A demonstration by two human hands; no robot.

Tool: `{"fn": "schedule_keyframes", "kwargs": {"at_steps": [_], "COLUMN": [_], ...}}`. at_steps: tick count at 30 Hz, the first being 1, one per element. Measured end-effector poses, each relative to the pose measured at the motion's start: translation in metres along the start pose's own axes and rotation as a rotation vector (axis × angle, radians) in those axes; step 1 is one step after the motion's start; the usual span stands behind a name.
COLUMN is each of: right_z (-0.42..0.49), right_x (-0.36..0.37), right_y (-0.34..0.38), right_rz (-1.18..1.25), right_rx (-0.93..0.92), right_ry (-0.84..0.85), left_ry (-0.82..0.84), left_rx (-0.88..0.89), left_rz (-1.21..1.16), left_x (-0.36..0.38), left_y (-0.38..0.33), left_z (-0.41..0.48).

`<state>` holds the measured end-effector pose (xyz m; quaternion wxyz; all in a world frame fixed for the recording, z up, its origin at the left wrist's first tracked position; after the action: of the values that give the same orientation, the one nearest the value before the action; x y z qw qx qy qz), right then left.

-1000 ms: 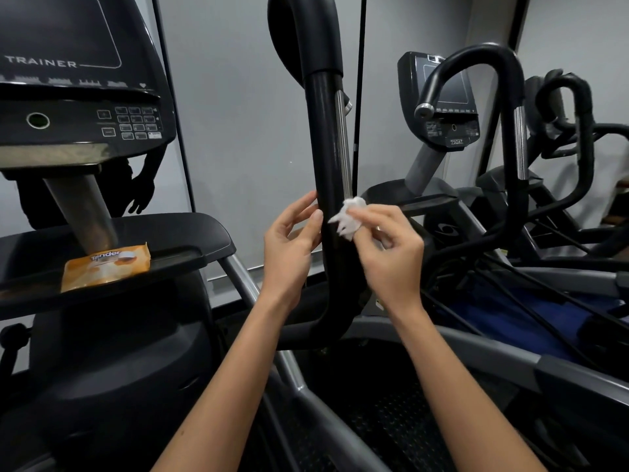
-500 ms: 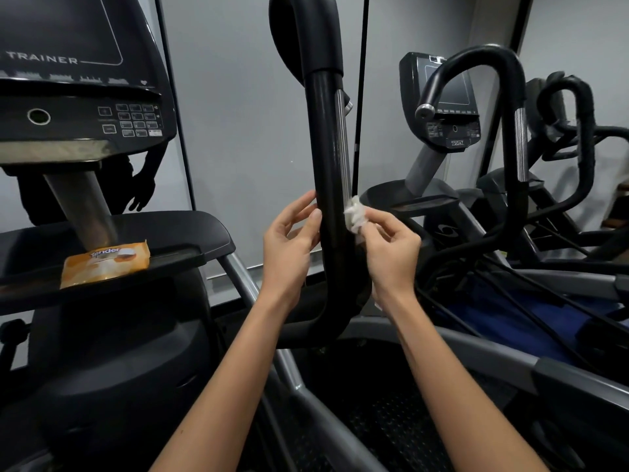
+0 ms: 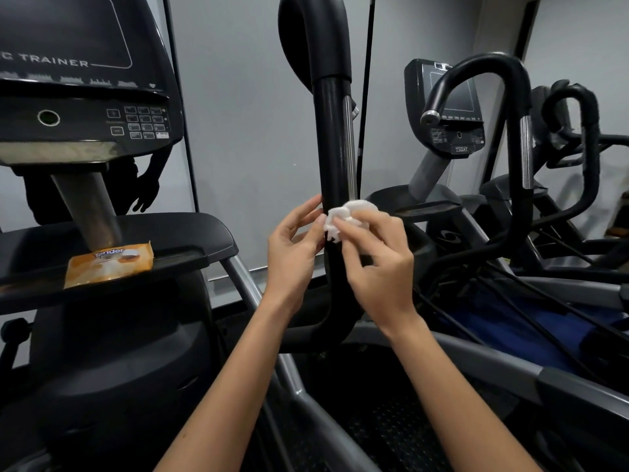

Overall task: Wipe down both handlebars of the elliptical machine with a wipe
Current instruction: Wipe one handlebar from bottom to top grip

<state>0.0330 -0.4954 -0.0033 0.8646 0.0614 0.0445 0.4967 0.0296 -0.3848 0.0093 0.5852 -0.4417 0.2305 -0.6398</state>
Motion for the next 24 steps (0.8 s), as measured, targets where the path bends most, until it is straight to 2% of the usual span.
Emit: {"fn": "schedule_keyframes", "kwargs": {"at_steps": [1, 3, 5, 9, 11, 13, 15, 17, 20, 22, 24], "right_z": [0.005, 0.018, 0.03, 0.042, 0.039, 0.031, 0.022, 0.015, 0.022, 0.036, 0.05], "right_x": [0.001, 0.002, 0.002, 0.007, 0.009, 0.007, 0.001, 0.0, 0.004, 0.007, 0.011], "right_y": [0.0, -0.001, -0.004, -0.017, -0.022, -0.021, -0.011, 0.0, 0.006, 0.002, -0.007], "right_rz": [-0.029, 0.016, 0.169, 0.605, 0.751, 0.7, 0.54, 0.407, 0.295, 0.336, 0.516], "right_rx": [-0.035, 0.029, 0.242, 0.826, 0.957, 0.93, 0.737, 0.495, 0.317, 0.364, 0.59], "right_ry": [-0.003, -0.021, -0.047, -0.011, 0.045, 0.018, -0.045, -0.028, 0.027, 0.0, -0.067], "left_ry": [0.0, 0.003, 0.012, 0.002, -0.003, -0.002, 0.002, 0.006, -0.001, 0.01, 0.025], "left_rx": [-0.004, -0.004, 0.0, 0.005, 0.001, -0.003, -0.005, -0.01, -0.024, -0.019, -0.013], "left_rz": [0.0, -0.004, -0.012, -0.003, -0.005, -0.012, -0.011, -0.004, -0.002, -0.008, -0.004], "left_x": [0.0, 0.0, 0.0, 0.001, 0.001, 0.001, 0.001, 0.0, -0.002, -0.002, -0.001], "left_y": [0.0, 0.0, -0.002, -0.004, -0.003, -0.003, -0.003, -0.002, -0.002, -0.003, -0.005], "left_z": [0.0, 0.001, 0.0, 0.0, -0.001, -0.001, 0.0, 0.002, 0.003, 0.002, 0.002]}}
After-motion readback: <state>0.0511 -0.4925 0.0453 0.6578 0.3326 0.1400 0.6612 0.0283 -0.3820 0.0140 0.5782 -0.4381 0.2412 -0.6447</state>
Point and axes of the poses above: each hand's wrist, its own z-axis towards the middle knuckle, its own x-axis out of the palm, y = z × x, the point moved 2 cm from there along z, towards the middle knuckle, and after that the axes turned 1 degree about x, right-handed, at the moved point
